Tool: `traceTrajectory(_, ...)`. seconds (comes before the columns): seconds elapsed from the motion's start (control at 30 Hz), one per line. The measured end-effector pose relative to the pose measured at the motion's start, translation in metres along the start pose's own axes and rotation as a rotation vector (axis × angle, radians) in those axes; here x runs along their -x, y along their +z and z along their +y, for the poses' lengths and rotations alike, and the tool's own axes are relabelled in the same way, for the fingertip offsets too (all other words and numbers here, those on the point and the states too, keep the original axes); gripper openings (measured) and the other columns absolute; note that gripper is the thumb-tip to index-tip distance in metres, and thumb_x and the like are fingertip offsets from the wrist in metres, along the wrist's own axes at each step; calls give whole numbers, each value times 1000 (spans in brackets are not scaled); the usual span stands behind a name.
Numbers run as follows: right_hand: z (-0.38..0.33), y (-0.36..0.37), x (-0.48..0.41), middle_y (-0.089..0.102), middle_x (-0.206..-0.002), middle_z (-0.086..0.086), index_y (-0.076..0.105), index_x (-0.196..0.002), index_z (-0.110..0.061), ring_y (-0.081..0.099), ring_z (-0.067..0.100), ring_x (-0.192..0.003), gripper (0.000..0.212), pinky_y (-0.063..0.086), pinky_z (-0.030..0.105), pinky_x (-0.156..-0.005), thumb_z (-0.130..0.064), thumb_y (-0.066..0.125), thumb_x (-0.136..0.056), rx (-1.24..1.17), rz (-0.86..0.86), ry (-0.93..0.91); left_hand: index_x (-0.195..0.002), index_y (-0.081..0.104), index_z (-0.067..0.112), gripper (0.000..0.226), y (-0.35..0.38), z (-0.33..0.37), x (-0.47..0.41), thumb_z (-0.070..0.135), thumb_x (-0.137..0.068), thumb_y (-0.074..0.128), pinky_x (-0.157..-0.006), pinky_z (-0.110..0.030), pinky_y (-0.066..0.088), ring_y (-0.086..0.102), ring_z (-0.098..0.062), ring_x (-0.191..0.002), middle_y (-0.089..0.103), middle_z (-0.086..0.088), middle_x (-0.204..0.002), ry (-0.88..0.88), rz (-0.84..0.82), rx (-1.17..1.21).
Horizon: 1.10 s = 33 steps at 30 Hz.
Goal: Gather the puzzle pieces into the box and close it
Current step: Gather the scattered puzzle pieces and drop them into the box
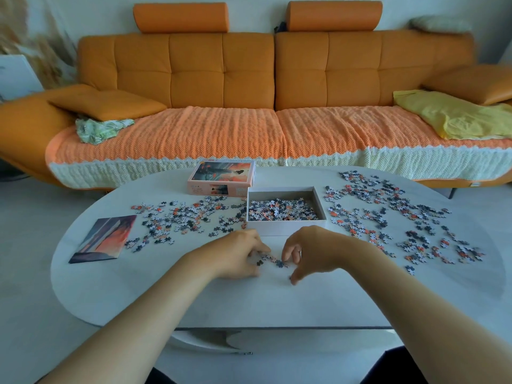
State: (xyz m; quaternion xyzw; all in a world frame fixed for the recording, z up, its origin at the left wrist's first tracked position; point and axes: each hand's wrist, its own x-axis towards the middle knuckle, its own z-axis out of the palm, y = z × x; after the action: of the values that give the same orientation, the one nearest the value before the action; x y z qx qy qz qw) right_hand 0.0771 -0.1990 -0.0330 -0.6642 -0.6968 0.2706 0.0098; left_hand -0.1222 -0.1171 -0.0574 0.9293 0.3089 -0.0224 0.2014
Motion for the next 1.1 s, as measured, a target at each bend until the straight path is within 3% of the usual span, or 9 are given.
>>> traceTrajectory(0.2, -9, 7, -8, 71, -84, -9, 75, -89, -22, 66, 9, -81, 22, 55, 23, -73, -28, 85, -70, -85, 103, 29, -116, 70, 26, 32, 3, 4, -2, 25, -84, 73, -75, -16, 42, 53, -6, -86, 57, 8, -97, 22, 88, 41)
traceTrajectory(0.33, -11, 9, -14, 73, -83, -7, 75, -83, -26, 69, 14, -78, 18, 60, 30, -71, -22, 85, -69, -159, 132, 72, -103, 75, 22, 20, 9, 10, -7, 22, -83, 74, -64, -5, 36, 54, -2, -77, 60, 12, -85, 9, 149, 122)
traceTrajectory(0.47, -12, 12, -18, 69, -67, -11, 74, -80, -28, 61, 9, -52, 18, 47, 18, -47, -19, 83, -69, -215, 140, 90, -98, 76, 25, 18, 10, 10, -11, 22, -81, 76, -67, -12, 43, 59, -2, -76, 70, 8, -89, -40, 157, 187)
traceTrajectory(0.63, -11, 14, -22, 62, -52, -16, 78, -80, -29, 57, 7, -50, 14, 41, 14, -43, -17, 80, -72, -201, 157, 59, -92, 77, 27, 13, 10, 9, -11, 23, -79, 76, -63, -8, 41, 59, 1, -73, 70, 11, -82, -61, 167, 195)
traceTrajectory(0.73, -13, 12, -22, 65, -62, -15, 78, -83, -28, 57, 7, -55, 11, 46, 18, -47, -20, 76, -76, -136, 150, 36, -91, 76, 27, 11, 11, 10, -11, 24, -81, 73, -68, -15, 46, 61, -5, -77, 67, 10, -80, -51, 178, 149)
traceTrajectory(0.8, -12, 11, -22, 70, -82, -11, 78, -88, -28, 61, 9, -74, 11, 53, 24, -63, -24, 71, -81, 4, 153, -6, -93, 76, 27, 11, 11, 11, -10, 28, -83, 70, -73, -24, 50, 61, -10, -79, 63, 10, -82, -18, 192, 69)
traceTrajectory(0.87, -10, 14, -24, 70, -85, -6, 76, -85, -23, 60, 13, -82, 12, 55, 32, -74, -24, 64, -83, 149, 192, -70, -94, 75, 27, 14, 12, 12, -9, 35, -87, 66, -73, -29, 51, 61, -15, -80, 61, 6, -87, 10, 212, -10)
traceTrajectory(0.97, -8, 19, -27, 63, -77, 2, 68, -74, -13, 56, 21, -76, 19, 53, 35, -69, -17, 52, -81, 311, 247, -142, -99, 74, 23, 22, 13, 13, -10, 35, -93, 57, -70, -33, 51, 61, -21, -80, 61, 1, -90, 38, 225, -119)
traceTrajectory(1.1, -10, 19, -28, 64, -81, 7, 68, -80, -9, 58, 25, -80, 23, 47, 32, -62, -14, 47, -87, 382, 264, -145, -93, 72, 16, 23, 12, 13, -12, 24, -95, 50, -66, -36, 50, 60, -25, -78, 58, -2, -85, 64, 226, -199)
